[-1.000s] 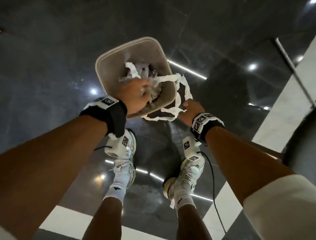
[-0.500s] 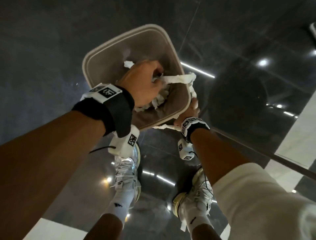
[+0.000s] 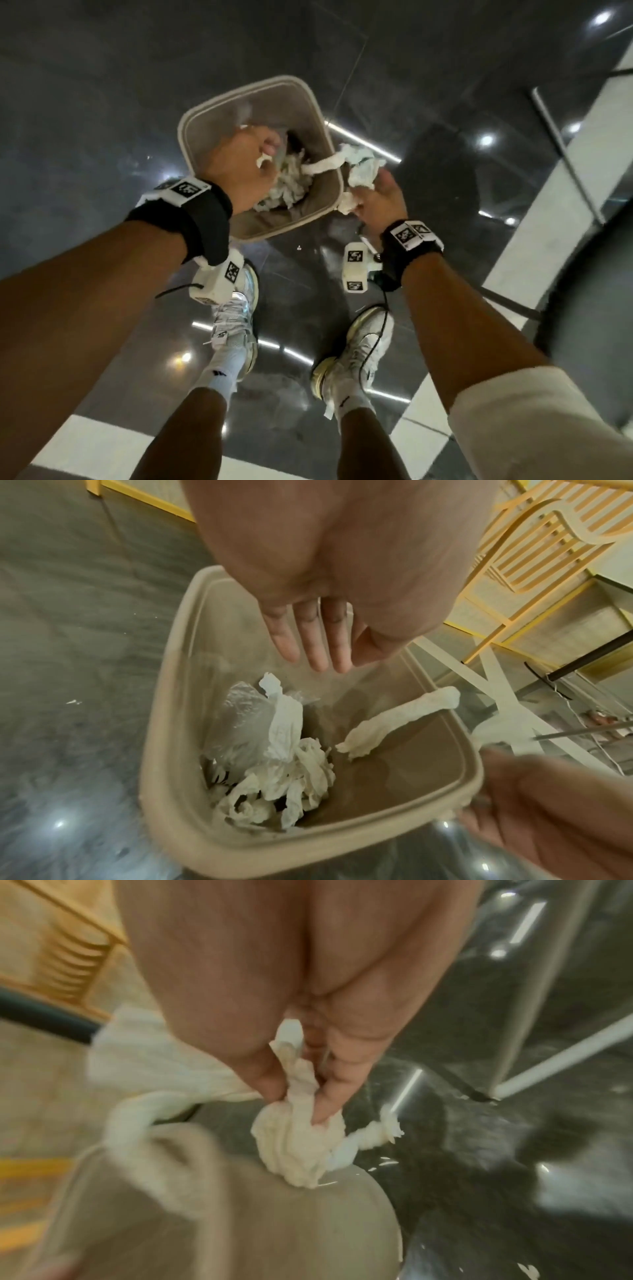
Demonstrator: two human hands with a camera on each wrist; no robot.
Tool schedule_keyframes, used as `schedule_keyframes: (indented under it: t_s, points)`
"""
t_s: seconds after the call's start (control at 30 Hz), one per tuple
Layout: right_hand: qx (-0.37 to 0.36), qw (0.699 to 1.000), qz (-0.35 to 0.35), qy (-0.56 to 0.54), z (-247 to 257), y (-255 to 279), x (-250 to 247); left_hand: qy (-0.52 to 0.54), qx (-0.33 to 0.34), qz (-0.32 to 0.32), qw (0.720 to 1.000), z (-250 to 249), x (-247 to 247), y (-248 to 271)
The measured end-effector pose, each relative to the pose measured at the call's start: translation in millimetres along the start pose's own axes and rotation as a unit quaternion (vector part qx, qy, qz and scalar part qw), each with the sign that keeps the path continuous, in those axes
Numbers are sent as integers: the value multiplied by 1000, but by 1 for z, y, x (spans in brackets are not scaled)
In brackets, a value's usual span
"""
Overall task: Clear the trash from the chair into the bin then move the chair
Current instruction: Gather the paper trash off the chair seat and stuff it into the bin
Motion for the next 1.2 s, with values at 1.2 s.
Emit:
schedule_keyframes:
  t_s: [1.2]
  points:
    - [-136,897,131,400,109,78,132,105,-139,-184,967,64,-73,52]
Point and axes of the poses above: each hand's wrist, its own y-axis away from the middle knuckle, its own x-axis out of the palm, z = x × y, the point moved 9 cm from there along -y, towards the middle knuckle, and after that the axes turned 9 degrees about y, right-handed, at the moved point
